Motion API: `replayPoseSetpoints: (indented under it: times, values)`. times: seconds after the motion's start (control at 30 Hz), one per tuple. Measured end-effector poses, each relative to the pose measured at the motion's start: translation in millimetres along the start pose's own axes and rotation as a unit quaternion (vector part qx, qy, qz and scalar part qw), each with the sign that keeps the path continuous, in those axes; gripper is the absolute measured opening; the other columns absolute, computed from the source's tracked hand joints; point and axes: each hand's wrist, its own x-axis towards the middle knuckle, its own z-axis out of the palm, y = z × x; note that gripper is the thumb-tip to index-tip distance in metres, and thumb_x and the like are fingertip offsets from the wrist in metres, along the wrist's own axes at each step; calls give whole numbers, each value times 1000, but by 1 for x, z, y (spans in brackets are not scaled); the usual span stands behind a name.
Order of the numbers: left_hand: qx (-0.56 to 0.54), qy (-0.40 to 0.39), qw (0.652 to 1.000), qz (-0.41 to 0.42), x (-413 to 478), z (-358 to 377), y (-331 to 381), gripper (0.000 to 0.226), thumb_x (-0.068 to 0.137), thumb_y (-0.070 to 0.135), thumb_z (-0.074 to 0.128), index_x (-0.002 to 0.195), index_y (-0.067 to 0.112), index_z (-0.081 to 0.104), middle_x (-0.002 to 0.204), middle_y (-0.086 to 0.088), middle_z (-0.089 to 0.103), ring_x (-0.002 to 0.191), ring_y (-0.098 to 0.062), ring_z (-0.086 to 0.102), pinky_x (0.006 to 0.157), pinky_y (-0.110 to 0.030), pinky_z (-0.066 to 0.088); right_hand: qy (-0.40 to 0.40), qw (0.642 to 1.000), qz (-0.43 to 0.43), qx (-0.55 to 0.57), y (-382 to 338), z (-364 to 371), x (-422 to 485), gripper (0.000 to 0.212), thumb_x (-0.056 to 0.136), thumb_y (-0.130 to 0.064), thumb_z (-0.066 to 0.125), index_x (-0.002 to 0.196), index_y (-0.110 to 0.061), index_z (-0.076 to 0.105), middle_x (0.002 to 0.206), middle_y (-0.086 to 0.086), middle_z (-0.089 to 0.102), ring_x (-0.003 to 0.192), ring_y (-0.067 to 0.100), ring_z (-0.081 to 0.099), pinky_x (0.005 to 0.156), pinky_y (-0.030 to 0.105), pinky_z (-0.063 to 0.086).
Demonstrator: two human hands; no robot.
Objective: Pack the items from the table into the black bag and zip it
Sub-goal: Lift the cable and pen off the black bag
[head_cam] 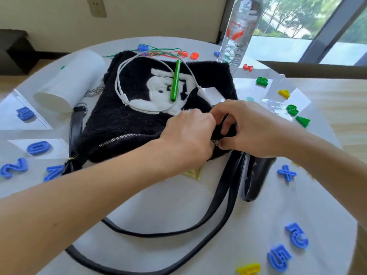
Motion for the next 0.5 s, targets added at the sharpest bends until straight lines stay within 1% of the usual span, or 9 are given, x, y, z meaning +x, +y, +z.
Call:
replayPoseSetpoints:
  times: [0.1, 0.17, 0.23, 0.3, 0.4, 0.43, 0.5]
  values:
    - [-56, -14, 998, -28, -3, -1, 0, 32, 89, 25, 50, 62, 22, 33, 75, 0, 45, 65, -21, 43, 50, -32, 28, 20, 999, -15, -25, -2, 7, 1, 30, 71, -27, 80, 95, -32, 64, 94, -10, 56, 83, 2, 54, 68, 17, 41]
    - [-81, -16, 996, -40, -5, -2, 2, 32, 90, 27, 49, 62, 23, 36, 72, 1, 47, 62, -19, 45, 51, -32, 30, 29, 998, -18, -46, -3, 11, 0, 21, 73, -29, 78, 87, -31, 62, 93, -10, 52, 83, 5, 52, 73, 28, 46]
    - [-78, -25, 996, -37, -8, -1, 4, 34, 90, 35, 54, 62, 23, 37, 68, 3, 48, 60, -17, 44, 51, -32, 32, 39, 995, -18, -92, -4, 15, -1, 20, 77, -30, 74, 79, -34, 55, 92, -10, 47, 81, 15, 54, 71, 37, 49]
    - [-35, -28, 999, -17, -9, 3, 5, 32, 87, 41, 59, 67, 24, 40, 69, 4, 47, 64, -20, 46, 54, -32, 33, 51, 990, -23, -131, -3, 20, -2, 25, 80, -32, 73, 77, -36, 49, 92, -9, 44, 81, 20, 56, 65, 41, 49]
    - [25, -28, 999, 9, -9, 8, 7, 28, 85, 40, 65, 82, 20, 45, 71, 5, 40, 73, -22, 46, 59, -33, 36, 63, 988, -41, -138, 2, 25, -2, 21, 85, -39, 73, 82, -32, 54, 94, -8, 45, 83, 19, 54, 64, 41, 48]
    - [31, -30, 999, 13, -9, 8, 7, 28, 86, 36, 65, 83, 19, 43, 71, 5, 36, 74, -22, 45, 61, -34, 36, 63, 988, -46, -132, 4, 26, -1, 18, 87, -38, 73, 84, -30, 57, 94, -8, 46, 85, 17, 53, 66, 40, 47]
    - [38, -27, 999, 11, -8, 8, 8, 30, 89, 29, 63, 77, 18, 38, 71, 5, 33, 75, -22, 43, 62, -35, 35, 50, 991, -47, -117, 9, 24, -1, 10, 88, -32, 71, 89, -28, 62, 96, -8, 47, 90, 13, 50, 67, 33, 41]
